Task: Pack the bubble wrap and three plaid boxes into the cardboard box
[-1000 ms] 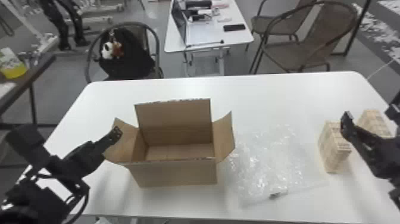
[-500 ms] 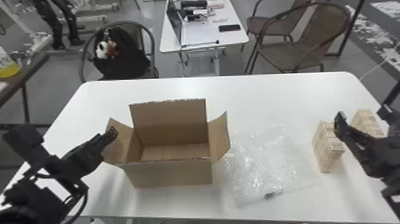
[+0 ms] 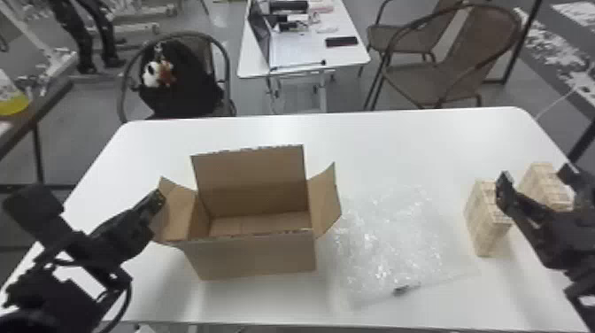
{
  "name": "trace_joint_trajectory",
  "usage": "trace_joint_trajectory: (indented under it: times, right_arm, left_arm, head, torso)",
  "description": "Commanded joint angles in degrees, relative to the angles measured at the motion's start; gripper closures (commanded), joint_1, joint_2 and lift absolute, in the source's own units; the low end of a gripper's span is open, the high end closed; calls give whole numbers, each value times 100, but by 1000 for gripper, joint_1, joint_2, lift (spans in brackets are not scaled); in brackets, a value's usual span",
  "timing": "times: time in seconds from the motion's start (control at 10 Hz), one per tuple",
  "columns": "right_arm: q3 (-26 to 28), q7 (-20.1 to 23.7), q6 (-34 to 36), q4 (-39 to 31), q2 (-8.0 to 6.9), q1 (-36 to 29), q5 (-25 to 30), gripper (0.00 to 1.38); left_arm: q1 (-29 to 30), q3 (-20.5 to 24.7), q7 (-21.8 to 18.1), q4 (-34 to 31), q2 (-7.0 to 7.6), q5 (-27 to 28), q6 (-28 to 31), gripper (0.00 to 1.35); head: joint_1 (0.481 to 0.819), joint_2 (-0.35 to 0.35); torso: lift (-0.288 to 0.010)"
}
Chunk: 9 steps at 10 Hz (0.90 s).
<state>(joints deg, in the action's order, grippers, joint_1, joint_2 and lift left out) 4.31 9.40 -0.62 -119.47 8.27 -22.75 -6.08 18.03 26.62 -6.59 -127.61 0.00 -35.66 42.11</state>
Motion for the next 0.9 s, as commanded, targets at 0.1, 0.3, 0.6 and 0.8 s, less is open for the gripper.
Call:
trace_joint_trajectory:
  times: [0.1,0.3,0.6,0.8]
  right_arm:
    - [-141,9,9,301,-1,16,-279,435]
    - [-528,229,325,380,307,280,-482,435]
    - [-871,554,1090,609,562,658,-745,435]
    - [-1223,1213,1591,1198,562,1335,-736,435]
  left_arm:
    - [8,-8,0,8,-15,-2,-19,1222]
    - [16,-8,0,8,-15,-2,-19,1220]
    - [25,-34,0,8,-15,50,-19,1220]
    - [25,-52,9,8,-15,103,-37,1222]
  head:
    - [695,122]
    - [695,132]
    - [695,193]
    - [695,219]
  torso:
    - [-148]
    - [-148]
    - [-148]
    - [-148]
